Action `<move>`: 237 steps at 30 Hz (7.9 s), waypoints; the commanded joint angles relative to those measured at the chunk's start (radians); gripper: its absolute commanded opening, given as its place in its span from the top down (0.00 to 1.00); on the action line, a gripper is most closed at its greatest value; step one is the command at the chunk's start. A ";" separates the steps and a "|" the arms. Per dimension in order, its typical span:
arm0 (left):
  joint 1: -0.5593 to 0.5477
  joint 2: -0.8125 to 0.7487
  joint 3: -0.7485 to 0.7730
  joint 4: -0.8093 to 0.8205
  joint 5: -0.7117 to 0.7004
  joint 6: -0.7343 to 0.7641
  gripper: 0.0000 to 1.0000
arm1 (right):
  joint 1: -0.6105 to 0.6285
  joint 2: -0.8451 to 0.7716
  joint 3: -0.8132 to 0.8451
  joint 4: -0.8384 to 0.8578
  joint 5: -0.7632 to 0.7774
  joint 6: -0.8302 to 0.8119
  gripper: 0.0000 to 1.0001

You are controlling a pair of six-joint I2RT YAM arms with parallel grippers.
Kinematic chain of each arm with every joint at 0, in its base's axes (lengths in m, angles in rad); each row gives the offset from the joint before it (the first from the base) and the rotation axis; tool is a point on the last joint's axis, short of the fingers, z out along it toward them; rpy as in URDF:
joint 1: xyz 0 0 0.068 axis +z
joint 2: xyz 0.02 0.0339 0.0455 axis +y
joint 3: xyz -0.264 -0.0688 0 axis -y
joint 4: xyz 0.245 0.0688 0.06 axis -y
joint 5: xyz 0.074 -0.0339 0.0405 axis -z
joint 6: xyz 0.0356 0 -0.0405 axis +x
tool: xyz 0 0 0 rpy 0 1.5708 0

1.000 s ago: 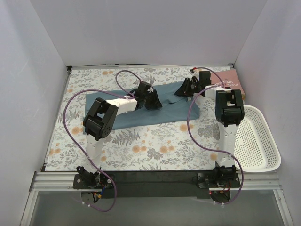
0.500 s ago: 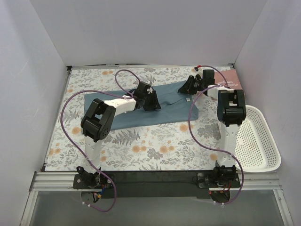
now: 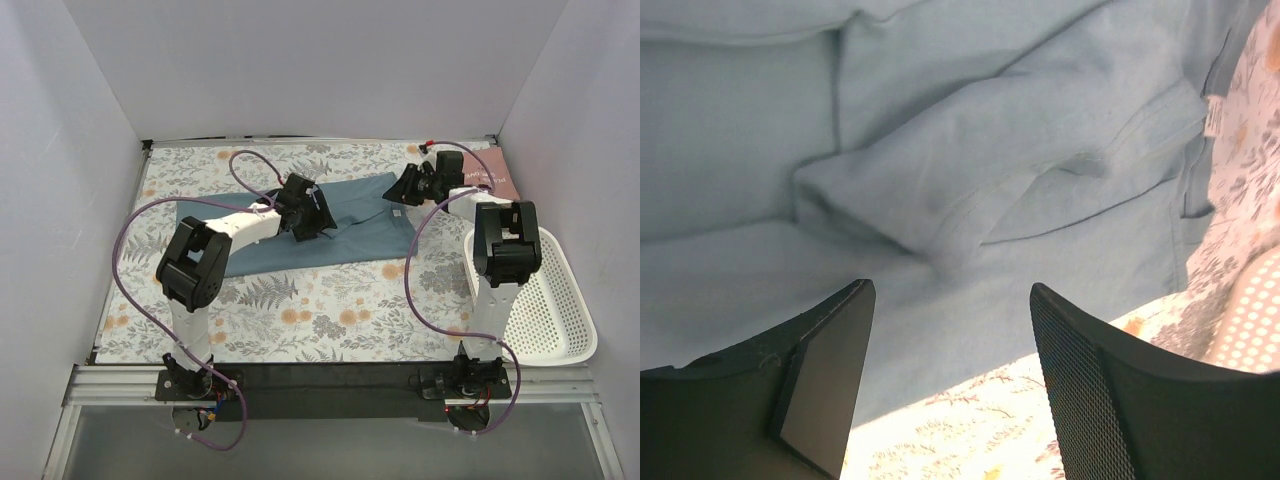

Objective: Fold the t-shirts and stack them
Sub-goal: Fold the tshirt

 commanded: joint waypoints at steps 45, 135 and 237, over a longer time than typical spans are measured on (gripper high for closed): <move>-0.026 0.074 0.057 -0.004 -0.040 -0.312 0.74 | 0.020 0.033 -0.028 0.033 -0.063 0.044 0.99; 0.276 0.123 0.177 -0.174 -0.393 0.447 0.38 | 0.181 -0.202 -0.531 0.223 0.210 0.138 0.65; -0.294 -0.742 -0.580 -0.644 -0.229 -0.284 0.29 | 0.619 -0.959 -0.820 -0.716 0.558 0.081 0.50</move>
